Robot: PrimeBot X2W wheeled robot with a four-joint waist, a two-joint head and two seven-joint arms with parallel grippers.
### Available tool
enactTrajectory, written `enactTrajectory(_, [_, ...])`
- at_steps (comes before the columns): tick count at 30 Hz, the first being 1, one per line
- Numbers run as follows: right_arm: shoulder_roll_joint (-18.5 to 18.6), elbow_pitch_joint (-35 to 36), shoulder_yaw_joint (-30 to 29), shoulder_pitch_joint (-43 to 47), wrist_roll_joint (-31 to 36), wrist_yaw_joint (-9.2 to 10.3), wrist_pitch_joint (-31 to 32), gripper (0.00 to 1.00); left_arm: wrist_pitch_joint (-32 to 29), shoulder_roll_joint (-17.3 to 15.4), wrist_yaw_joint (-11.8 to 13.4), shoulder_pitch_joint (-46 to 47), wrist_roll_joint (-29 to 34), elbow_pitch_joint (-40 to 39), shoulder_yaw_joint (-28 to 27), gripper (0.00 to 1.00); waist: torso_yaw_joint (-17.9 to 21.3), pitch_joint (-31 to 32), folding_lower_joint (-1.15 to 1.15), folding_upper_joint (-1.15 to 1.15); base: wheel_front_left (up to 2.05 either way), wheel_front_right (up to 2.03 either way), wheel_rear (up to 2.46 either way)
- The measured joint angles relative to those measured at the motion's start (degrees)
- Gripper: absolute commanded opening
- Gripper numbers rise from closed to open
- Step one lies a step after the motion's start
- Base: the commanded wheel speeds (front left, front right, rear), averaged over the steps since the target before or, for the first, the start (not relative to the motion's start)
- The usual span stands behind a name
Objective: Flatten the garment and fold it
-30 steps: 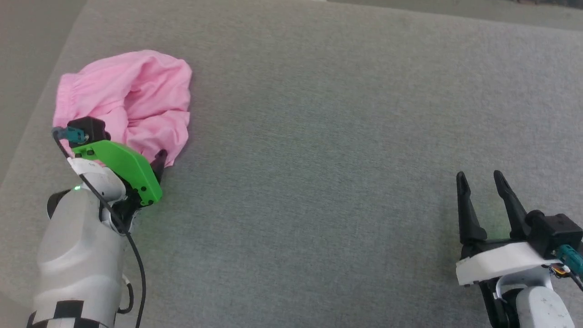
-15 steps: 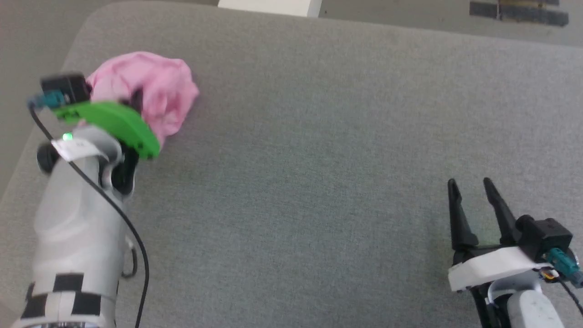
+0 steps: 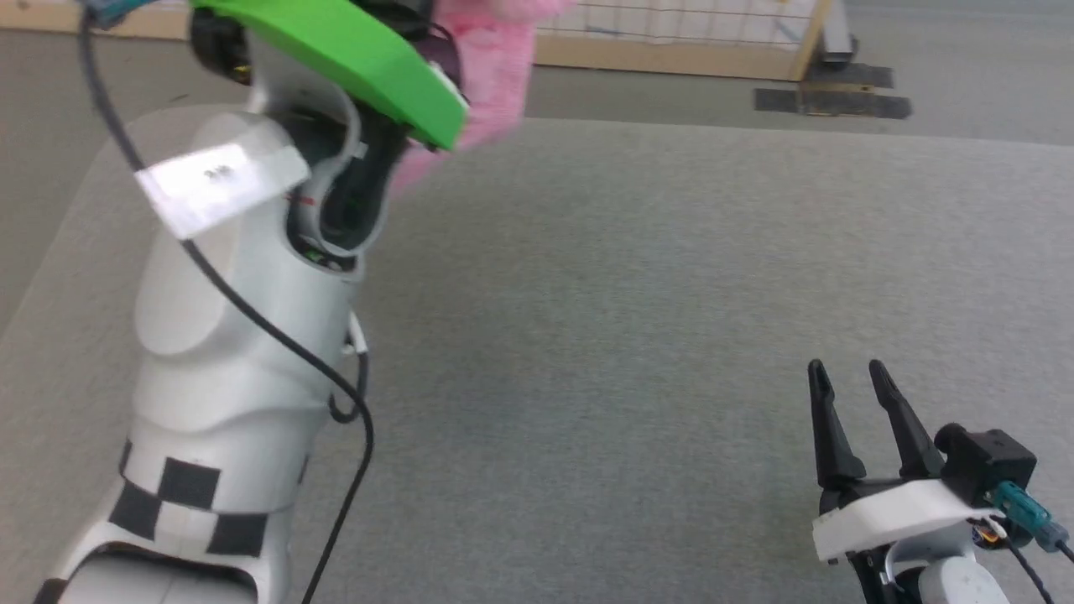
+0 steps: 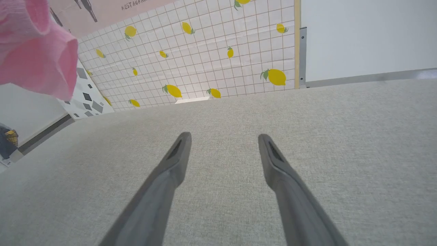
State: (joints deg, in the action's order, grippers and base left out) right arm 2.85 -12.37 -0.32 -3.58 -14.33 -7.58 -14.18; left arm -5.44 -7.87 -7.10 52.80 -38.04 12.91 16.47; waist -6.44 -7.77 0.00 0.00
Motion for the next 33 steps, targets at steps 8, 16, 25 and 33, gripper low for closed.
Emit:
enactTrajectory(8, [0.03, -0.49, -1.78, 0.78, -0.38, 0.00, -0.47, 1.00, -12.80, 0.11, 0.00, -12.74, -1.32, 1.68, 12.55, 0.00, 6.90, 0.19, 0.00, 0.00, 0.00, 0.00, 0.00])
enactTrajectory(16, [0.07, 0.01, -2.47, 1.26, -0.47, 0.00, -0.48, 1.00, -25.96, 0.03, 0.09, -26.30, -4.08, 7.26, 22.05, 0.00, 9.73, -0.69, 0.00, 0.00, 0.00, 0.00, 0.00])
enactTrajectory(25, [0.03, 0.01, -1.94, 1.26, -0.81, 0.00, -0.52, 1.00, -18.91, 2.15, 2.64, -27.27, -10.70, 0.57, 13.38, 1.00, 6.91, -0.09, 0.00, 0.00, 0.00, 0.00, 0.00])
enactTrajectory(33, [0.04, -0.55, -1.20, 1.27, -0.98, 0.00, -0.53, 1.00, 3.07, -4.44, 5.66, -26.50, -1.58, -0.91, 3.89, 1.00, 5.57, 2.06, 0.00, 0.00, 0.00, 0.00, 0.00])
